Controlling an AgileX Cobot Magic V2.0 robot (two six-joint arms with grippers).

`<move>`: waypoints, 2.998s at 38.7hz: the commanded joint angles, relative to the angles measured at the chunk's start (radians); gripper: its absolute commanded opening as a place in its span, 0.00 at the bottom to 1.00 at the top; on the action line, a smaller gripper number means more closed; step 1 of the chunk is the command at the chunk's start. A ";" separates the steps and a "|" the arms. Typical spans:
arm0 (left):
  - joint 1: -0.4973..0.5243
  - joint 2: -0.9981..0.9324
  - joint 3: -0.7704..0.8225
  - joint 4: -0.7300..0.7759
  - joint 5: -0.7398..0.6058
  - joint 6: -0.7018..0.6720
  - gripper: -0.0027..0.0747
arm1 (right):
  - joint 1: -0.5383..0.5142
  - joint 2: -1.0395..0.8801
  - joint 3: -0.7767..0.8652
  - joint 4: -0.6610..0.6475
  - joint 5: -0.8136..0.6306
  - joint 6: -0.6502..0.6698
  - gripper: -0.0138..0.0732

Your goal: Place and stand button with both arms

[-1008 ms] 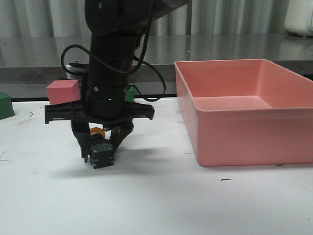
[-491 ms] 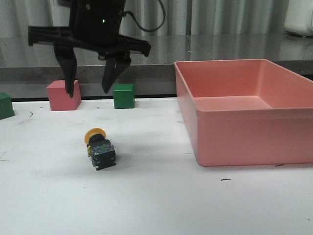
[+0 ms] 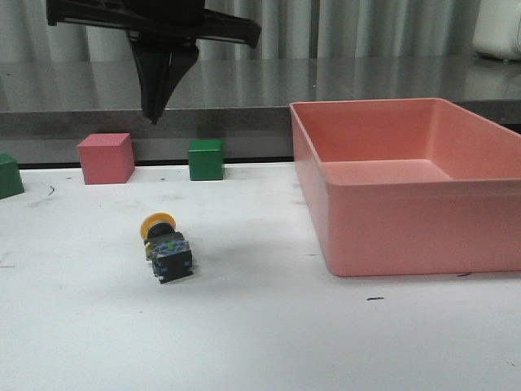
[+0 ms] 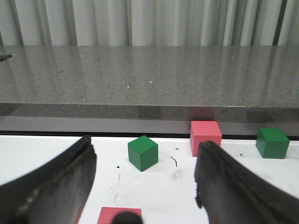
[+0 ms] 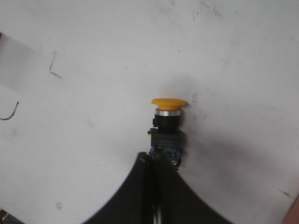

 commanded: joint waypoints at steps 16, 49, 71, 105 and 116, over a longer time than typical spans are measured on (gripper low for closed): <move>-0.006 0.012 -0.037 0.001 -0.074 0.001 0.60 | -0.238 -0.316 0.240 -0.019 0.091 -0.113 0.09; -0.006 0.012 -0.037 0.001 -0.074 0.001 0.60 | -0.630 -1.234 1.450 -0.129 -0.783 -0.171 0.09; -0.006 0.012 -0.037 0.001 -0.074 0.001 0.60 | -0.630 -1.797 1.830 -0.181 -1.120 -0.171 0.09; -0.303 0.413 -0.205 -0.133 -0.006 0.001 0.60 | -0.630 -1.816 1.830 -0.181 -1.125 -0.171 0.09; -0.454 0.701 -0.373 -0.287 0.017 0.001 0.61 | -0.630 -1.816 1.830 -0.181 -1.125 -0.171 0.09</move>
